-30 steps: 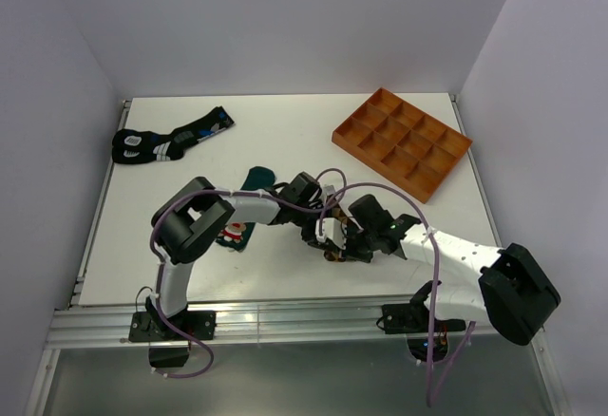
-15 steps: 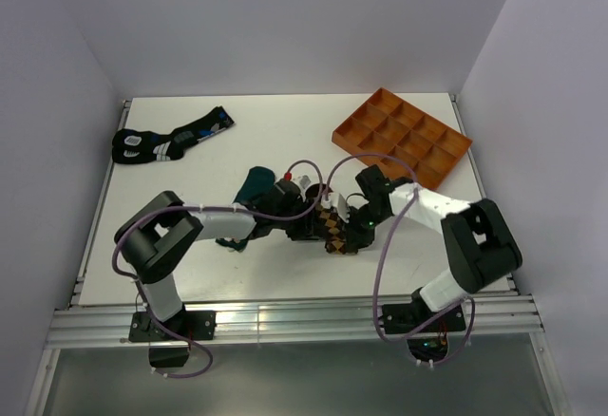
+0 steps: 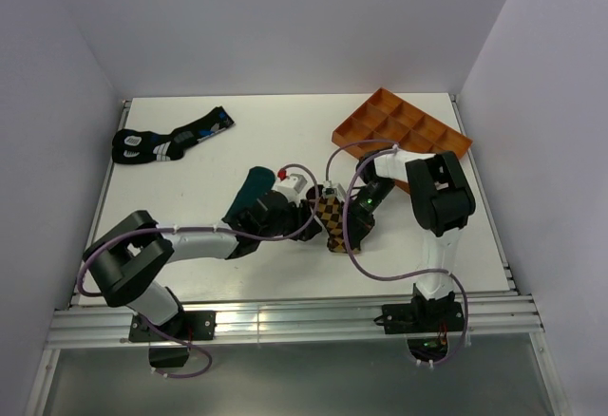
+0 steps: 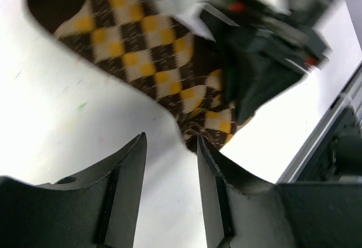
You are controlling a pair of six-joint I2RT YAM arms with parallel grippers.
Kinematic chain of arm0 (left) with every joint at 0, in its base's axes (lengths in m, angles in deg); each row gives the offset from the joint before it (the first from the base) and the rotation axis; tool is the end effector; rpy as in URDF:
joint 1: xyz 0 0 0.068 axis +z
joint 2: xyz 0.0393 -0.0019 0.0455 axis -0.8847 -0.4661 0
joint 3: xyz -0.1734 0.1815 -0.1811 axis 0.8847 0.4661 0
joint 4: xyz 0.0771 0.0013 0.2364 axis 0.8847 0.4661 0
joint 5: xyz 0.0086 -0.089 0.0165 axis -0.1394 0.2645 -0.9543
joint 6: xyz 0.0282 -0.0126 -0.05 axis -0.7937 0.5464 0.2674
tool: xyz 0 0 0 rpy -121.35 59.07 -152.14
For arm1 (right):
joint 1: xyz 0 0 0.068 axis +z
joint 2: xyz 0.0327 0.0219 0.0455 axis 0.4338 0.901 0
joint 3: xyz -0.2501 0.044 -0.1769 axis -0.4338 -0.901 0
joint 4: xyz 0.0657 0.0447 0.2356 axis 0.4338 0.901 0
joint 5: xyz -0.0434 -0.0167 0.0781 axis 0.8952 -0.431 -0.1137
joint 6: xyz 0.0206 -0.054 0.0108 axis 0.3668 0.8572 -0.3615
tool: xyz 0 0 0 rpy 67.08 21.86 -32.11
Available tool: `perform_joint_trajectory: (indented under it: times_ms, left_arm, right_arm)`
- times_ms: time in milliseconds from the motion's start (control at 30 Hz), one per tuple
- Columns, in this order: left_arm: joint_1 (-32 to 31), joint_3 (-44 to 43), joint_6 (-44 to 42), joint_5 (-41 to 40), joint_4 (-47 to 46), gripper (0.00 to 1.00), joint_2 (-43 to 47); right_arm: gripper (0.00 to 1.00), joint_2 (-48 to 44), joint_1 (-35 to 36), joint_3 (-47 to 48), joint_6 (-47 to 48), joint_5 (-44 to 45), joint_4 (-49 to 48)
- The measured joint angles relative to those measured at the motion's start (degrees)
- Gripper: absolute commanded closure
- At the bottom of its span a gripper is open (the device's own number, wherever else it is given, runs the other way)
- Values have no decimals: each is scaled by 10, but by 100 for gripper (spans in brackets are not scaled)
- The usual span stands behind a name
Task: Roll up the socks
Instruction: Roll the sock at the center of the board.
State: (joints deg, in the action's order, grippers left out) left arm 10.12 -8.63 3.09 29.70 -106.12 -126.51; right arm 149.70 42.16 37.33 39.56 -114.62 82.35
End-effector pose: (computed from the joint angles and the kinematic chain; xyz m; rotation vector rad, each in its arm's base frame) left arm 0.1902 -0.2481 0.2172 0.3076 2.2223 -0.9767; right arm 0.2857 0.1163 0.1665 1.4719 -2.3810 -1.2905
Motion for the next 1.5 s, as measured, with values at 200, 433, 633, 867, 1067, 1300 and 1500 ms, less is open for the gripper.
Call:
perform_joint_trajectory:
  times_ms: [200, 433, 633, 867, 1067, 1300, 1500]
  left_arm:
    - [-35, 1, -89, 34, -79, 47, -18]
    - [-39, -35, -140, 95, -94, 48, -86]
    - [-46, -42, -152, 112, -103, 48, -113]
    - [-50, -53, -163, 123, -106, 49, -132]
    - [-51, -59, -164, 127, -107, 57, -142]
    - [-54, -68, -158, 136, -107, 83, -156]
    - [-57, -73, -138, 135, -102, 100, -160]
  right_arm:
    - [87, 21, -3, 11, 5, 0, 31]
    - [87, 22, -3, 11, 2, 0, 32]
    - [87, 28, -3, 12, -2, 0, 38]
    - [87, 28, -3, 12, -5, 1, 38]
    - [87, 28, -3, 12, -9, 2, 38]
    - [87, 28, -3, 12, -15, 6, 38]
    - [58, 10, -3, -5, -47, 16, 19]
